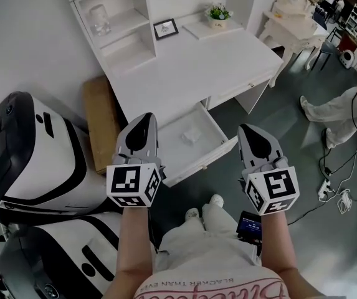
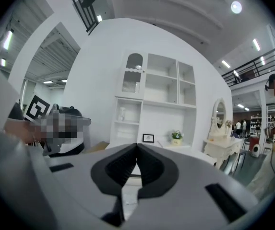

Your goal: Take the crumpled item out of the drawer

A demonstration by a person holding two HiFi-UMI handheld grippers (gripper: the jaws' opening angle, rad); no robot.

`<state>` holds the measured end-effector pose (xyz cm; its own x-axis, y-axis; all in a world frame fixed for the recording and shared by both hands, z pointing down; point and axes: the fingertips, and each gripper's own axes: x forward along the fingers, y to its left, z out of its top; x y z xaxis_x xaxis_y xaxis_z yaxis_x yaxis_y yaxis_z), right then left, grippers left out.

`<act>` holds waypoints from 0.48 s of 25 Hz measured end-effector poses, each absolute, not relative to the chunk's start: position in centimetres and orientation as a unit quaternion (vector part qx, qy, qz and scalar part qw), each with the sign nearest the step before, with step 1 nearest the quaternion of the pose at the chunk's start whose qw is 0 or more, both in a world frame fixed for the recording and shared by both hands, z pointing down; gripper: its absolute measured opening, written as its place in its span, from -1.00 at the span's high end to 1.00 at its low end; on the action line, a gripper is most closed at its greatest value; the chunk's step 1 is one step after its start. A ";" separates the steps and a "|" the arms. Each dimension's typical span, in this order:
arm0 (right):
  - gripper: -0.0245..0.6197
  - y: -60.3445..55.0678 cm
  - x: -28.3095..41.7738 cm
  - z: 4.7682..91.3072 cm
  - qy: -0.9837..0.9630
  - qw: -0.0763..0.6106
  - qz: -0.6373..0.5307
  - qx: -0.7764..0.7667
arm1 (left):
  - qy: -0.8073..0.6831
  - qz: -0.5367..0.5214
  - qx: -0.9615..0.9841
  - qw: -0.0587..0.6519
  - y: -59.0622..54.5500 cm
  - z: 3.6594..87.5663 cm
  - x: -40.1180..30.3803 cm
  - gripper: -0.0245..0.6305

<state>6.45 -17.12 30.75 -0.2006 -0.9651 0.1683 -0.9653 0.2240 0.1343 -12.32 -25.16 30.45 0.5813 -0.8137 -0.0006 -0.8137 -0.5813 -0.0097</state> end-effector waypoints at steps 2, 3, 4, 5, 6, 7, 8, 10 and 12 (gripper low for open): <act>0.90 -17.4 6.9 31.3 -0.771 0.113 0.007 0.627 | 0.454 -0.011 -0.891 -0.006 -25.9 31.4 -12.0 0.90; 0.90 -17.5 7.1 31.6 -0.770 0.115 0.010 0.628 | 0.452 -0.017 -0.892 -0.011 -26.2 31.9 -11.8 0.89; 0.90 -17.6 7.4 31.8 -0.769 0.116 0.015 0.629 | 0.448 -0.023 -0.893 -0.016 -26.4 32.4 -11.6 0.89; 0.90 -17.7 7.7 32.0 -0.767 0.116 0.018 0.630 | 0.445 -0.028 -0.895 -0.020 -26.6 32.8 -11.3 0.89; 0.90 -17.8 8.0 32.2 -0.766 0.117 0.021 0.632 | 0.441 -0.033 -0.897 -0.023 -26.8 33.2 -11.1 0.89; 0.90 -18.0 8.2 32.3 -0.765 0.117 0.024 0.633 | 0.435 -0.036 -0.899 -0.026 -27.0 33.6 -10.8 0.89; 0.90 -18.2 8.4 32.4 -0.764 0.117 0.025 0.634 | 0.428 -0.038 -0.903 -0.031 -27.2 33.8 -10.5 0.89; 0.90 -18.6 8.7 32.6 -0.763 0.117 0.028 0.635 | 0.410 -0.042 -0.910 -0.042 -27.4 34.4 -9.7 0.71; 0.90 -19.1 8.9 32.9 -0.763 0.117 0.030 0.635 | 0.394 -0.051 -0.916 -0.051 -27.8 35.0 -8.8 0.42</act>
